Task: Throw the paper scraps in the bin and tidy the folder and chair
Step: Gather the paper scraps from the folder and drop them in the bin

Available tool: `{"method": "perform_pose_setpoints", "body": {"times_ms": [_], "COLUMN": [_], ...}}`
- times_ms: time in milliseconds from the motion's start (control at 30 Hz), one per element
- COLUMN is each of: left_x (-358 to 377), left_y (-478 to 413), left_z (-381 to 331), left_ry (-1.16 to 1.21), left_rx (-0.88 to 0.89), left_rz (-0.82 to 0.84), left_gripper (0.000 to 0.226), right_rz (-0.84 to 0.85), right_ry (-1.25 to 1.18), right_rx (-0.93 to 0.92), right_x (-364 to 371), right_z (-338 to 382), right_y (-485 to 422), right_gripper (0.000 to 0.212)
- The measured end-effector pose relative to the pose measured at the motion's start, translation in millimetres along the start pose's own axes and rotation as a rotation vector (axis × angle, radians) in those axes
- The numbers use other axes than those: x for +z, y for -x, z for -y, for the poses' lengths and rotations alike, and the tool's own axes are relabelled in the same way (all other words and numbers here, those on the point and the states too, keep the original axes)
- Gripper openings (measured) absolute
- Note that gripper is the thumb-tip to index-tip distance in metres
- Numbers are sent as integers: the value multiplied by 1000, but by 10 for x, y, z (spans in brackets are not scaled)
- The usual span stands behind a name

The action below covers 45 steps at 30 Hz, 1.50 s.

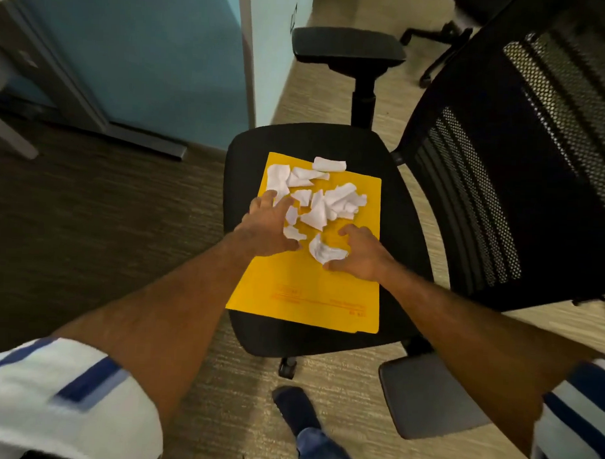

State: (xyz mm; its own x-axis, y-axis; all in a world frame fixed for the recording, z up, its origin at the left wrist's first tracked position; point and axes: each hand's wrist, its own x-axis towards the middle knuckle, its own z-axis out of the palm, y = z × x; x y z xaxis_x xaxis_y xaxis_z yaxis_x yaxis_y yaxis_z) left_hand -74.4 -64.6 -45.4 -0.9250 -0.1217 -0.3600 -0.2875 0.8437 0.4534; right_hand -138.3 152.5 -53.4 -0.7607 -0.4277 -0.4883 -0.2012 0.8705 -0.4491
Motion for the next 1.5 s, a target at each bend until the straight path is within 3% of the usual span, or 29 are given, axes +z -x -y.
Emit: {"method": "perform_pose_setpoints", "body": {"times_ms": [167,433,533,667,767,933,1133,1333,1500], "left_x": [171,382,514,650,742,837,828,741,693], "left_y": [-32,227,346,462,546,662,841,1160,1628], "left_z": [81,-11,-29,-25,-27,-97,-109,30,368], "left_ry": [-139,-127,-44,135,445,913,1136,1341,1513], "left_rx": [61,128,190,184,200,-3,-120,-202,-254], "left_rz": [-46,-86,-36,-36,-68,-53,-103,-277,-376], "left_gripper": [81,54,58,66,61,75,88,55,48], "right_rz": [-25,-19,-10,20,33,60,38,5,91], "right_ry": [-34,-91,-104,-95,-161,-408,-563,-512,-364], "right_rx": [-41,-126,-170,-200,-233,-137,-162,-307,-397], "right_x": [120,237,315,413,443,493,592,821,1227], "right_z": [10,155,226,285,313,378,551,931,1311], "right_y": [-16,51,104,168,206,294,417,571,744], "right_gripper": [78,77,79,80,70,47,41,39,41]}}
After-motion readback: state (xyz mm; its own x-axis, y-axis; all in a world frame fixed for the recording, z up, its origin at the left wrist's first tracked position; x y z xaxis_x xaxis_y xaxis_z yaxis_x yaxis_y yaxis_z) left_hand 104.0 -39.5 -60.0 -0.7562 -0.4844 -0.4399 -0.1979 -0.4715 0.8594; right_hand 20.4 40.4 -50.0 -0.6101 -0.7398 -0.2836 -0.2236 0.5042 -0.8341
